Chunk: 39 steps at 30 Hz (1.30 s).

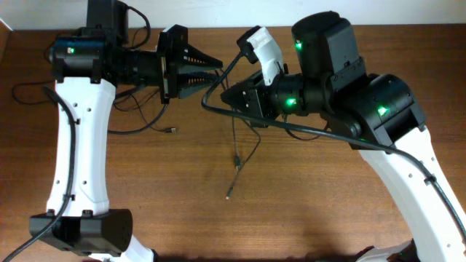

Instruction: Untangle cables

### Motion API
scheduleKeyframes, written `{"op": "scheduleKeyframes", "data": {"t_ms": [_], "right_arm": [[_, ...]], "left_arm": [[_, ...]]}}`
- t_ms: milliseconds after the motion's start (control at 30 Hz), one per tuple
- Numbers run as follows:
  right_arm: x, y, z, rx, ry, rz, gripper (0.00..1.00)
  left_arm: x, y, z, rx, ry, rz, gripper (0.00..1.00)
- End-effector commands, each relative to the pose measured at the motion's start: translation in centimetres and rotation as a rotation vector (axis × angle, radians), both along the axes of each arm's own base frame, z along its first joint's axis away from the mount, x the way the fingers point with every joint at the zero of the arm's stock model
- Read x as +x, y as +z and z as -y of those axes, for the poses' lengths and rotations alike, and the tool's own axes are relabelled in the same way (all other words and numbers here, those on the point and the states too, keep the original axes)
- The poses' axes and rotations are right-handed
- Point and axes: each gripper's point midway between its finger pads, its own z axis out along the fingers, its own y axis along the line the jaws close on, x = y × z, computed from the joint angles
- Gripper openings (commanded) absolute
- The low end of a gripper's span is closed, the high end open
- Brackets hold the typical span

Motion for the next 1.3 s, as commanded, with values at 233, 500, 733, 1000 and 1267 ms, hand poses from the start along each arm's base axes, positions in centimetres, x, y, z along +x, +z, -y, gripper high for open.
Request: {"op": "scheduleKeyframes", "data": {"t_ms": [233, 500, 733, 1000, 1267], "right_arm": [[-0.5, 0.5, -0.1, 0.012, 0.009, -0.002, 0.23], [0.8, -1.7, 2.0, -0.089, -0.159, -0.078, 0.68], [1.7, -2.7, 3.3, -0.149, -0.248, -0.08, 0.87], [1.8, -5.3, 6.6, -0.321, -0.37, -0.104, 0.96], [3.9, -5.7, 10.0, -0.455, -0.543, -0.015, 0.98]], "left_arm": [[2.2, -2.8, -1.1, 0.216, 0.109, 0.089, 0.0], [4.4, -6.6, -3.5, 0.519, 0.124, 0.405, 0.0], [3.3, -9.8, -5.9, 0.753, -0.014, 0.569, 0.0], [3.2, -9.7, -11.5, 0.854, 0.093, 0.516, 0.0], [1.3, -8.9, -16.9, 0.923, 0.135, 0.559, 0.0]]}}
